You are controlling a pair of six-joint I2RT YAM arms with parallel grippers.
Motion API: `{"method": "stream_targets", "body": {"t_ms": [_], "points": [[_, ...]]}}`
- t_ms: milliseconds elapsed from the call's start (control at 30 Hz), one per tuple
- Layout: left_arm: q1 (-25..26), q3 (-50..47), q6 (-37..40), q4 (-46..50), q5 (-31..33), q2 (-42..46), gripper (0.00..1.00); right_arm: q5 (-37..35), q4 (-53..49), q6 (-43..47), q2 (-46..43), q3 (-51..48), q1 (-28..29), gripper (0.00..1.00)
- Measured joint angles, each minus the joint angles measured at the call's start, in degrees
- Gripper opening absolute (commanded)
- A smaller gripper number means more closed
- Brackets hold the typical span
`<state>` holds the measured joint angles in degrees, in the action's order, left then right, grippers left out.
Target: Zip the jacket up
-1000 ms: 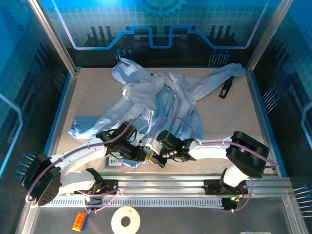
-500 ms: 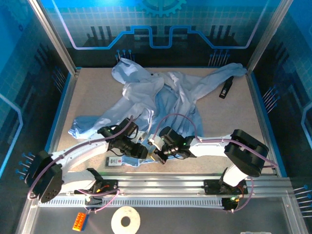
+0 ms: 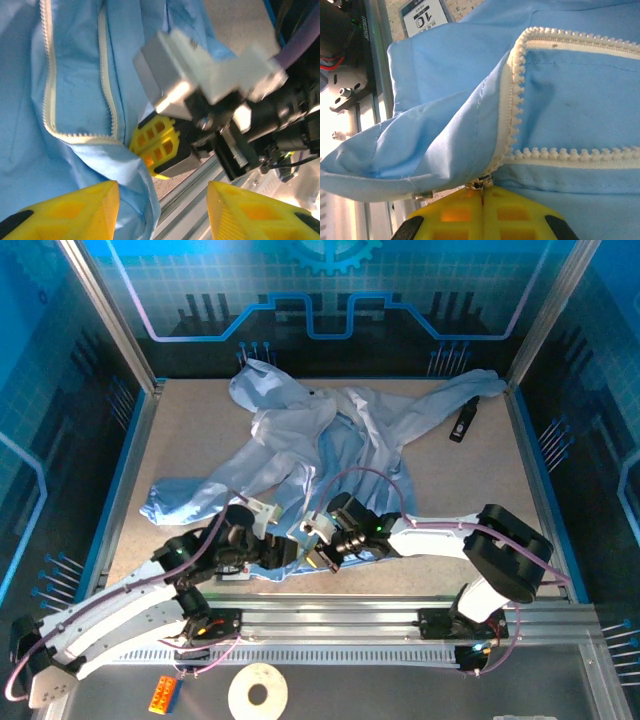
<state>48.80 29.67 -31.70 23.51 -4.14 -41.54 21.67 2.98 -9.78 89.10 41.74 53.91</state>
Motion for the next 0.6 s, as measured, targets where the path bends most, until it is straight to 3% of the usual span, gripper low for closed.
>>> {"method": "stream_targets", "body": {"t_ms": [267, 600], "points": [[2.3, -0.9, -1.3, -3.3, 7.4, -0.1, 0.54, 2.0, -6.5, 2.1, -4.5, 2.0, -0.9, 0.00], [2.5, -1.4, -7.3, -6.1, 7.4, 0.0, 0.56, 3.5, -11.8, 3.2, -5.9, 3.3, -1.0, 0.00]]}}
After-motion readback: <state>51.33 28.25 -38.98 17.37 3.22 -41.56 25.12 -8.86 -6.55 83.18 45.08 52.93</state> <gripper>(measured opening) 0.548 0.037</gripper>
